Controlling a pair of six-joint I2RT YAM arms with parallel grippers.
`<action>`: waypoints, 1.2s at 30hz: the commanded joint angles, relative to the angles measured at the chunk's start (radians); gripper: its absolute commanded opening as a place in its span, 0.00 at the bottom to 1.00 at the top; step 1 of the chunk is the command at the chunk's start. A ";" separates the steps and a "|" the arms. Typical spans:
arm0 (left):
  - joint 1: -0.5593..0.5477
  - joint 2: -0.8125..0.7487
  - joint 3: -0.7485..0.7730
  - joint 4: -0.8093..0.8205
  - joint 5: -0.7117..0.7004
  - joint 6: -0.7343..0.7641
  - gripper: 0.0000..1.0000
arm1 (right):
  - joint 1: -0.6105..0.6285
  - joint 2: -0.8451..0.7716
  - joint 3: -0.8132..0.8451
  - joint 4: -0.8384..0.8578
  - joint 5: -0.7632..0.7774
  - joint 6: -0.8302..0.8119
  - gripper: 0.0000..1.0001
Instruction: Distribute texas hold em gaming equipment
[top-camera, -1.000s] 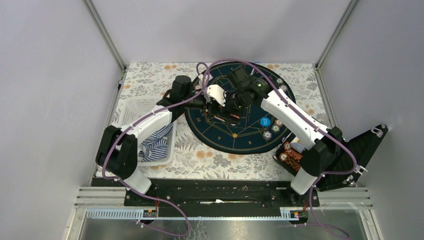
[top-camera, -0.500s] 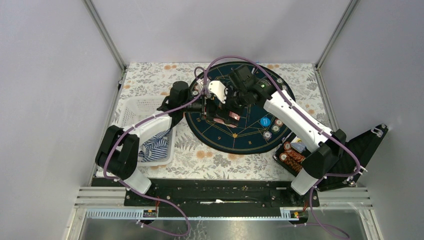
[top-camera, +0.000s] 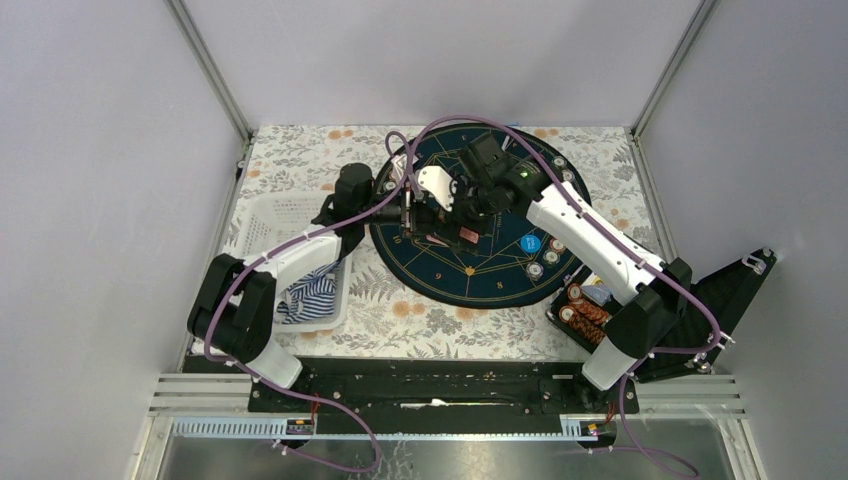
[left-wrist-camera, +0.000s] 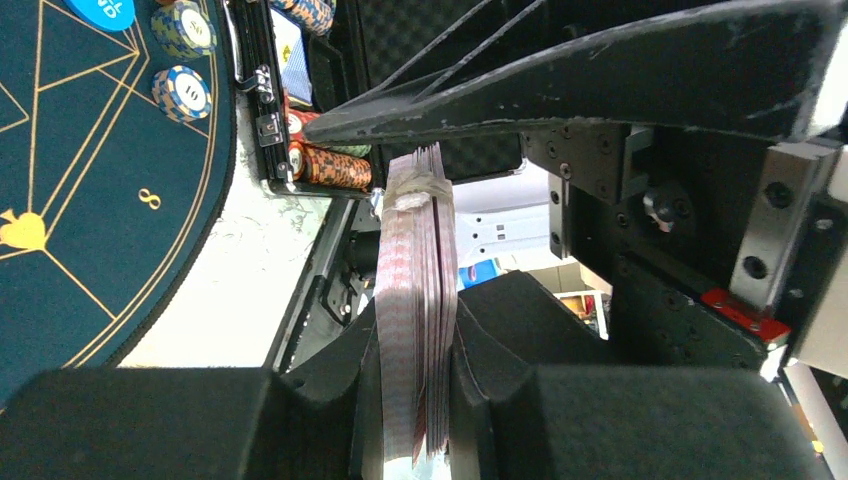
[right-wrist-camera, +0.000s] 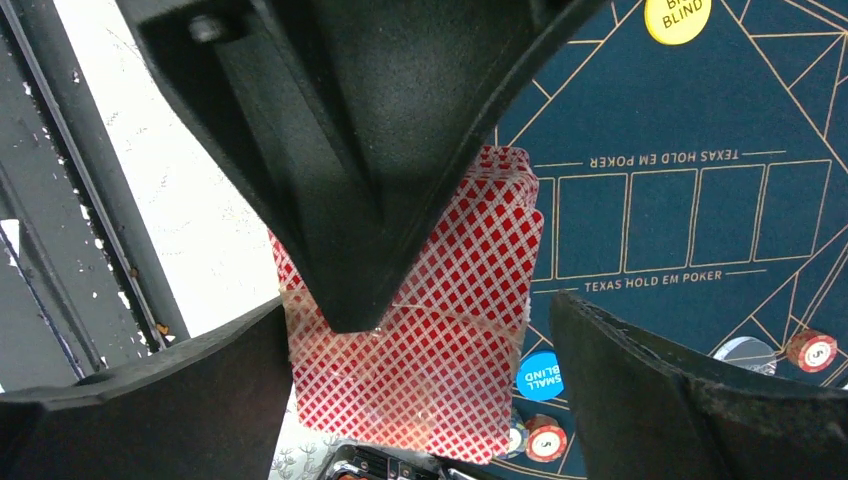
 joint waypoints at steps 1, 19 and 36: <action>0.002 -0.048 -0.009 0.154 0.046 -0.064 0.08 | 0.013 -0.010 -0.020 0.027 0.026 -0.007 0.94; -0.006 -0.048 -0.023 0.109 0.054 -0.031 0.55 | 0.015 -0.051 -0.016 0.038 -0.039 -0.041 0.46; 0.023 -0.040 -0.021 0.165 0.095 -0.034 0.13 | -0.028 -0.121 0.018 0.174 -0.084 0.146 1.00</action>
